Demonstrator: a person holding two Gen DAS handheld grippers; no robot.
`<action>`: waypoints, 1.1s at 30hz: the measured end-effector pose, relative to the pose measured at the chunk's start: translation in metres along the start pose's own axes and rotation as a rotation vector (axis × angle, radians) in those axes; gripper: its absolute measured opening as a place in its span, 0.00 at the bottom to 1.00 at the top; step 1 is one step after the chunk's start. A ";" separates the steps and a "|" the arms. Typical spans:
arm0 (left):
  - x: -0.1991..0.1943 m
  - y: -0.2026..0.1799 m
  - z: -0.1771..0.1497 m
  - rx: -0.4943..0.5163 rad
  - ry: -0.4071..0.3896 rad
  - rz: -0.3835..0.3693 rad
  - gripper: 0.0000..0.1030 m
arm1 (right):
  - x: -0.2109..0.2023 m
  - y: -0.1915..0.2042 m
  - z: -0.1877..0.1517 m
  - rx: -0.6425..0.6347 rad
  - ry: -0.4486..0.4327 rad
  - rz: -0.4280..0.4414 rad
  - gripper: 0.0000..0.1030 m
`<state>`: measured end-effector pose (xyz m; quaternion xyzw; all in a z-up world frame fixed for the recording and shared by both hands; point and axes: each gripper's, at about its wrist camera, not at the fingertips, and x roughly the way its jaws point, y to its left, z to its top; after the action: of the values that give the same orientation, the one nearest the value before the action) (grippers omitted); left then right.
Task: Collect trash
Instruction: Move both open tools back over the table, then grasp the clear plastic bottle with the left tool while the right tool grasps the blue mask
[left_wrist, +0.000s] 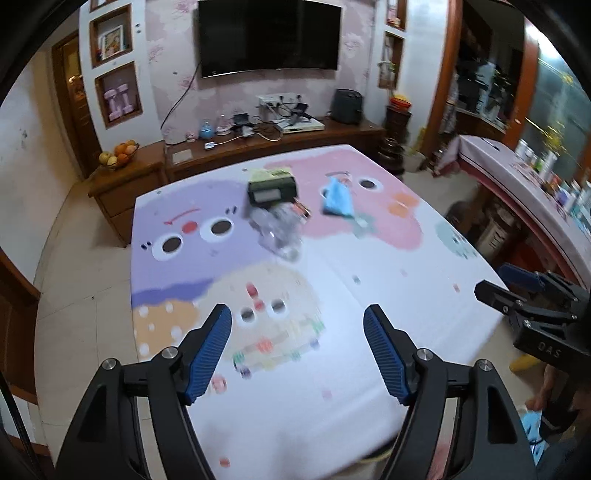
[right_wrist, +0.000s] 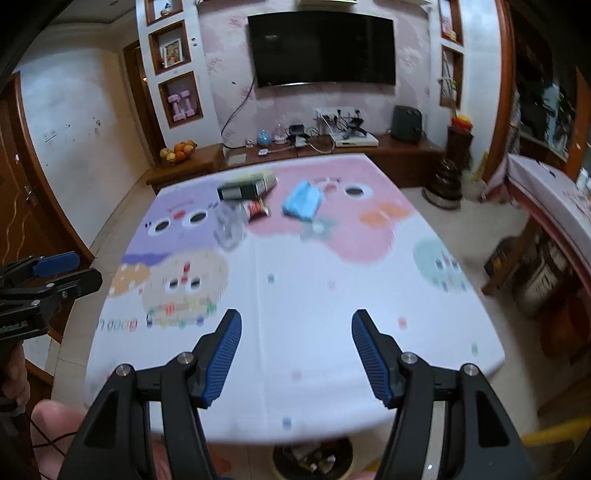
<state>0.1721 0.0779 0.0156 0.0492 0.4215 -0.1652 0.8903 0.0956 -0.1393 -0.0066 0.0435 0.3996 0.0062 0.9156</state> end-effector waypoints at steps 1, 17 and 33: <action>0.007 0.003 0.009 -0.015 0.004 0.000 0.71 | 0.007 0.000 0.009 0.001 0.003 0.011 0.60; 0.212 0.033 0.119 -0.335 0.197 0.018 0.71 | 0.200 -0.050 0.127 0.195 0.185 0.067 0.60; 0.291 0.023 0.110 -0.366 0.312 0.113 0.71 | 0.305 -0.059 0.160 0.327 0.225 0.081 0.61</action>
<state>0.4322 0.0009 -0.1383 -0.0644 0.5731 -0.0266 0.8165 0.4188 -0.1961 -0.1268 0.2065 0.4931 -0.0171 0.8449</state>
